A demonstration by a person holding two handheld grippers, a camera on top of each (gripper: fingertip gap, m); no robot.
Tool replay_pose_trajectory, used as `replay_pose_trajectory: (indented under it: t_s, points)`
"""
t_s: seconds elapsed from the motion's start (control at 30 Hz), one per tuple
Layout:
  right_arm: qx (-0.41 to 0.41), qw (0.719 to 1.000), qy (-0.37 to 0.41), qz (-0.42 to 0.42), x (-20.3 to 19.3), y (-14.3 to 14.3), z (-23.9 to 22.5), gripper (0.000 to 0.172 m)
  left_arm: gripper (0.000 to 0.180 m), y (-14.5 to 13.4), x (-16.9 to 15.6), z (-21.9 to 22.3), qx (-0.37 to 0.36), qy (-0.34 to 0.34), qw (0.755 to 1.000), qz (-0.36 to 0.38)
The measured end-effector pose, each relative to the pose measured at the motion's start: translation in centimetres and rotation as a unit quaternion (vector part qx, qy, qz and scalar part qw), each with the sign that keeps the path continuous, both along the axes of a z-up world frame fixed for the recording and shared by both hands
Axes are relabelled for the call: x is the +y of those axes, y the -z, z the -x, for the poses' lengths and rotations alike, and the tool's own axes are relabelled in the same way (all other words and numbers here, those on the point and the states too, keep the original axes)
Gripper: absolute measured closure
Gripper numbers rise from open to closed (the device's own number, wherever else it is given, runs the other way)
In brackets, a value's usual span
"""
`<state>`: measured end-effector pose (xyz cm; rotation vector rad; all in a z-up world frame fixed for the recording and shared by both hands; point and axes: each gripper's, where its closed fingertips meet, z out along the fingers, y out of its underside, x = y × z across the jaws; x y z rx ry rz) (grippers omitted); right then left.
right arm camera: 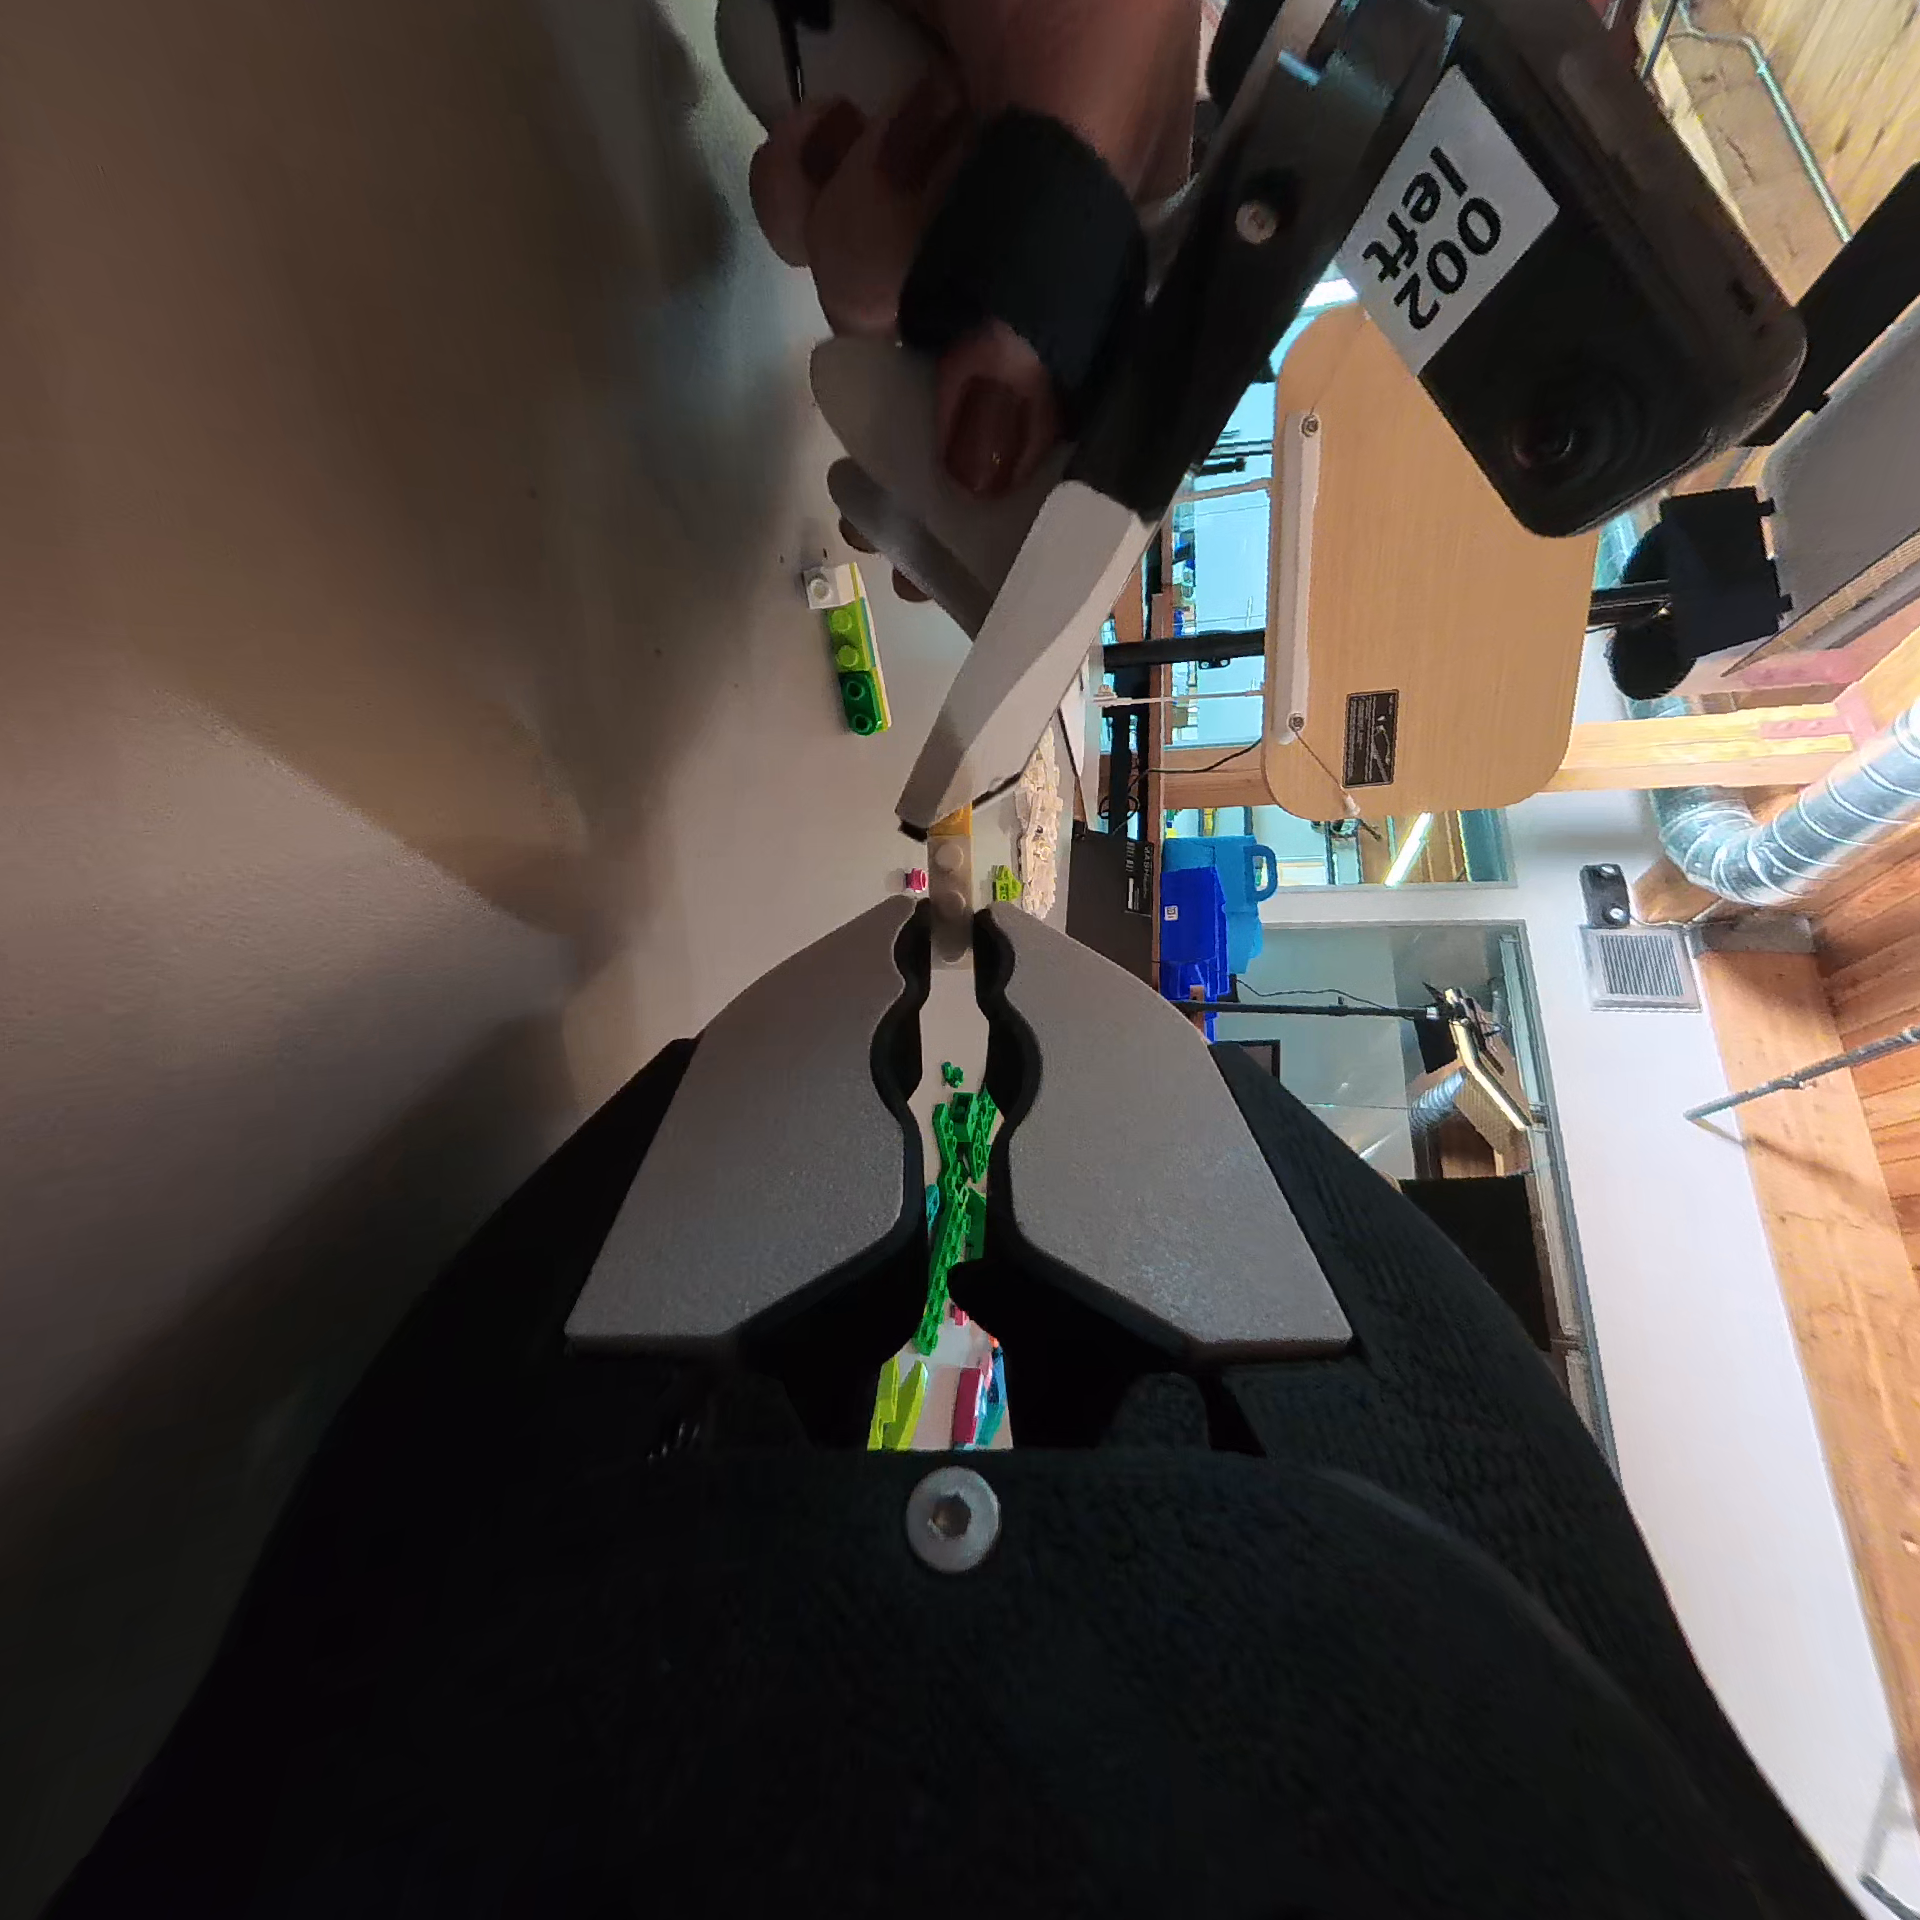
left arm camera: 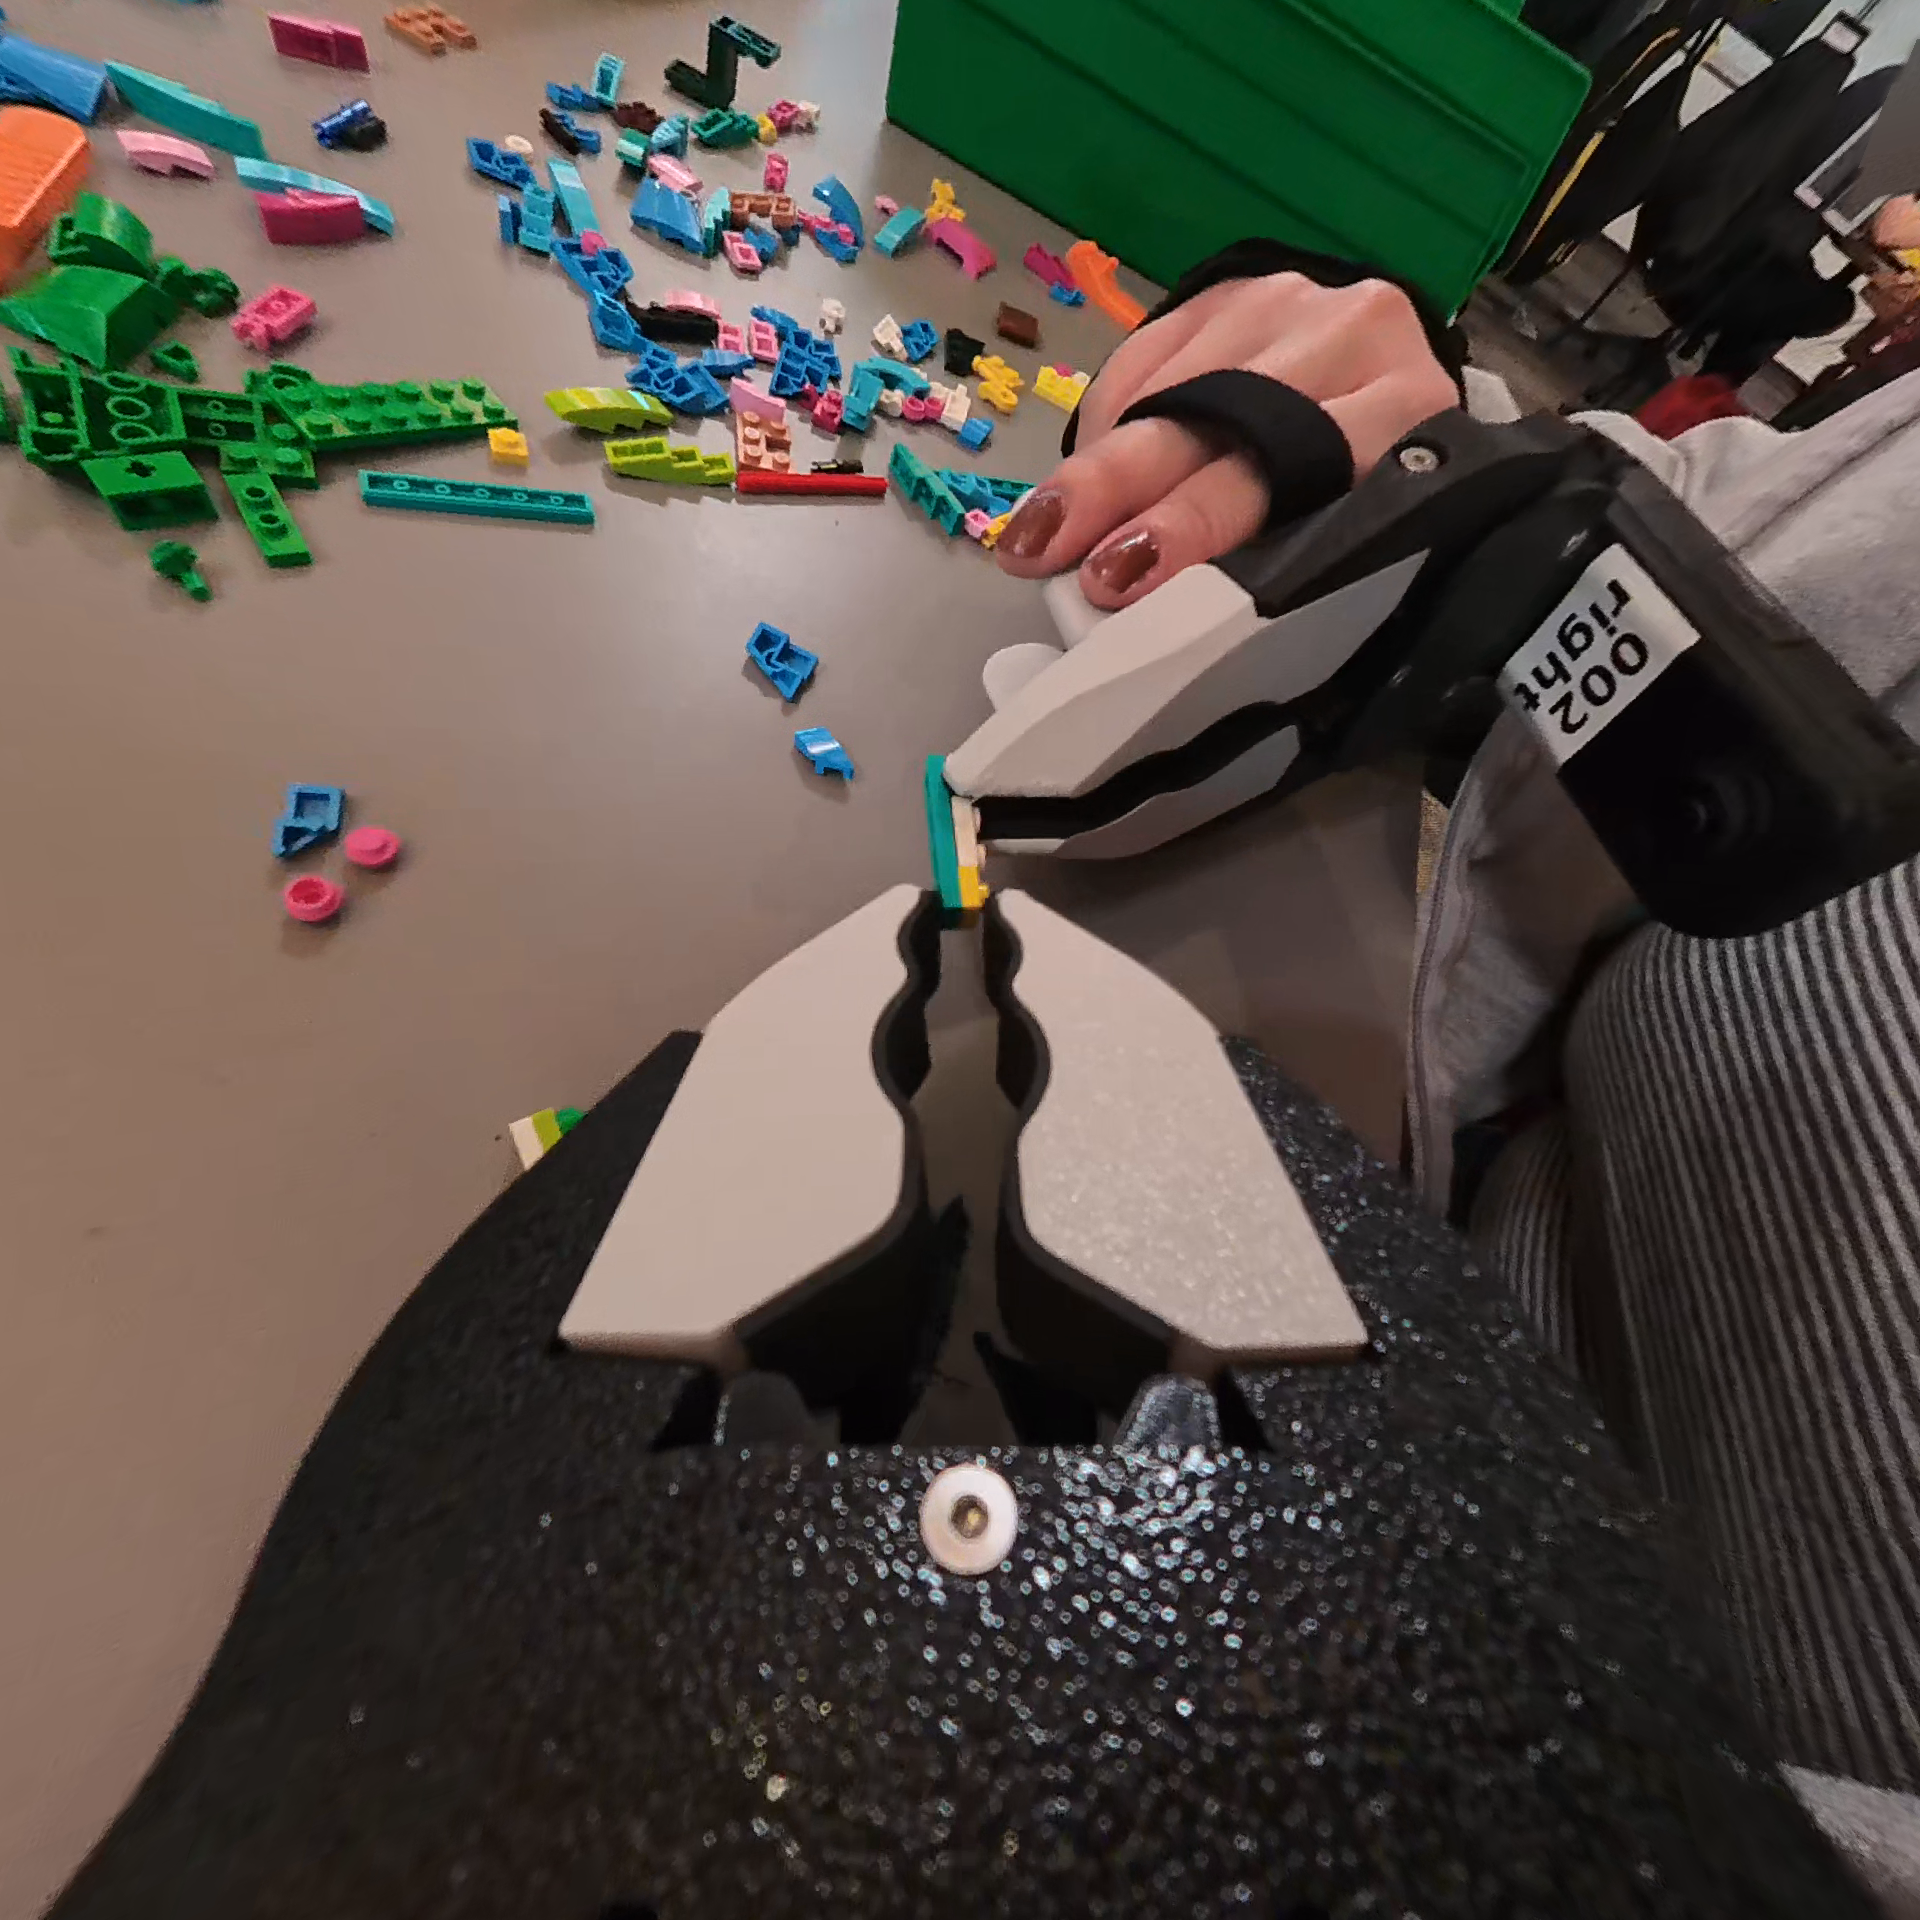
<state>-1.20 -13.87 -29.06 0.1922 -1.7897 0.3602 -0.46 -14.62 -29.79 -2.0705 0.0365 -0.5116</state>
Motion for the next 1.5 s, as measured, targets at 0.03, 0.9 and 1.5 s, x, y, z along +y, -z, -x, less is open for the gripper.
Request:
replay_pose_trajectory:
  t_s: [0.03,0.9,1.5]
  points:
    - [0.002,1.000,-0.001,0.002,0.0,-0.1,0.0,0.165,0.172,0.0,0.0,0.0,-0.001,0.002,1.000,0.001]
    - [0.027,0.991,-0.054,0.118,-1.5,-3.4,-1.8,0.166,0.170,-3.7,-0.6,-2.1,-0.115,0.067,0.987,-0.085]
    - [0.013,0.992,-0.055,0.110,-1.5,-2.8,-1.7,0.166,0.169,-3.5,-0.5,-2.1,-0.128,0.070,0.985,-0.092]
